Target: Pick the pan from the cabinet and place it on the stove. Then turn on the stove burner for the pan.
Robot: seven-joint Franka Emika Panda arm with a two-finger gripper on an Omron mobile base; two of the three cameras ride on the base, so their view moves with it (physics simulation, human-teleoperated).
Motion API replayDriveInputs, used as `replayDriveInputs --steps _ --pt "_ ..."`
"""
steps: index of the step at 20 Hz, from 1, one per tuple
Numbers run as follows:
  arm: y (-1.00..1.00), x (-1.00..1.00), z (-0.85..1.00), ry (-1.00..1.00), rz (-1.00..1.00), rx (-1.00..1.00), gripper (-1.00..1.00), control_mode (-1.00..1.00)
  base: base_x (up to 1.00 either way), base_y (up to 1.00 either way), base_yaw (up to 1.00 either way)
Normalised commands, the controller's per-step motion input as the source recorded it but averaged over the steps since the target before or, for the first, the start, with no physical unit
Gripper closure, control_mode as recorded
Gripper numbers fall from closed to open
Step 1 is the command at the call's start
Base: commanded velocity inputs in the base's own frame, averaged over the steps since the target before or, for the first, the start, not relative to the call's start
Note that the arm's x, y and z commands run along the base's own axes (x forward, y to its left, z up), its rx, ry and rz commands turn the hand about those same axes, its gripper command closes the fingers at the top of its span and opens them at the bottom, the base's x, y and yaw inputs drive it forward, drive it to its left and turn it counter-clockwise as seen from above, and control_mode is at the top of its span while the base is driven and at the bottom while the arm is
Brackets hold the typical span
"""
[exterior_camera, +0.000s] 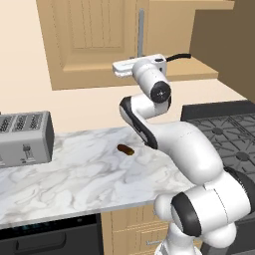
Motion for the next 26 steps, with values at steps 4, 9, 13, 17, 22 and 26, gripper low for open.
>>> replayDriveInputs --steps 4,9,13,17,22,26 --pt "0.45 -0.41 0.00 0.00 0.04 0.00 1.00 -1.00 0.00 0.00 0.00" --pt "0.52 -0.49 0.00 0.00 0.01 0.00 1.00 -1.00 0.00 0.00 0.00" --pt "0.55 -0.52 0.00 0.00 0.00 0.00 1.00 -1.00 0.00 0.00 0.00" --pt "0.58 -0.53 0.00 0.00 0.00 0.00 1.00 -1.00 0.00 0.00 0.00" --pt "0.67 -0.54 0.00 0.00 0.00 0.00 1.00 -1.00 0.00 0.00 0.00" --pt "0.67 -0.50 0.00 0.00 0.00 0.00 1.00 -1.00 0.00 0.00 0.00"
